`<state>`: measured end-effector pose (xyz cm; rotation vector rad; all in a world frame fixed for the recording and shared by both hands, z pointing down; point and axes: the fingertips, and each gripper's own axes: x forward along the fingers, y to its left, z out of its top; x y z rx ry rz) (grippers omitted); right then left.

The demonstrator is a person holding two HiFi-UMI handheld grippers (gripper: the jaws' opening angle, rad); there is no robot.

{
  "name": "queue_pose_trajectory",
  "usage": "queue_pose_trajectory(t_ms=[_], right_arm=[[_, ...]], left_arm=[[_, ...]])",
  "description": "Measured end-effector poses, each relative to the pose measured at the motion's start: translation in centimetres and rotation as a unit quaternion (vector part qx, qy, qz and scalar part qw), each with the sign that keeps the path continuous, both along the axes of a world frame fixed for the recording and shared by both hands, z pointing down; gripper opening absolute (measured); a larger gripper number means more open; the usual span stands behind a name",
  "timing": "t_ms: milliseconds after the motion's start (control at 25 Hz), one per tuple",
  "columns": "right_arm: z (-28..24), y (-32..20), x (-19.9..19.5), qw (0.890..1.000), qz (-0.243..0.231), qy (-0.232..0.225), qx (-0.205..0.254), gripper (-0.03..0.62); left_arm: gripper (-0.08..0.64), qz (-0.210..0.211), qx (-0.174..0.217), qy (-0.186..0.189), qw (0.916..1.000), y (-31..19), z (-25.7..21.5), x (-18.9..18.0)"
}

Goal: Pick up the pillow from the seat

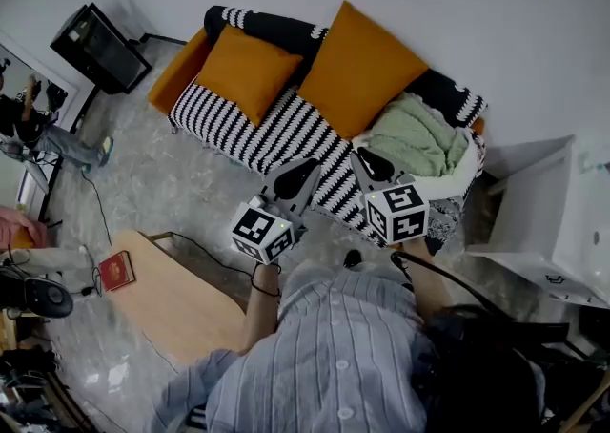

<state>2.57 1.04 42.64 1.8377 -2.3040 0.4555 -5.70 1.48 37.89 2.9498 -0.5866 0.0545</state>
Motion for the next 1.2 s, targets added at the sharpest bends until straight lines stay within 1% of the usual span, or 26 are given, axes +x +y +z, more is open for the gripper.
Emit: queue_pose_trajectory(t_ms=[280, 680, 920, 1200], right_arm=[[-0.1, 0.5, 2.1, 1.000, 0.013, -0.004, 0.003, 0.051], [1.3, 0.8, 3.1, 0.999, 0.030, -0.010, -0.010, 0.051], [1.9, -0.9, 4.7, 0.999, 0.047, -0.010, -0.018, 0.051], [2.7, -4.9, 7.1, 0.997, 0.069, -0.015, -0.024, 0.051]], left_arm=[[0.012, 0.011, 0.001, -0.001, 0.9999, 0.3, -0.2, 1.8], [0.012, 0.028, -0.010, -0.006, 0.9995, 0.1, 0.6, 2.9], [0.012, 0.035, -0.020, -0.002, 0.9992, -2.3, 1.1, 4.0], [0.012, 0.053, -0.023, -0.010, 0.9982, -6.6, 2.1, 6.1]])
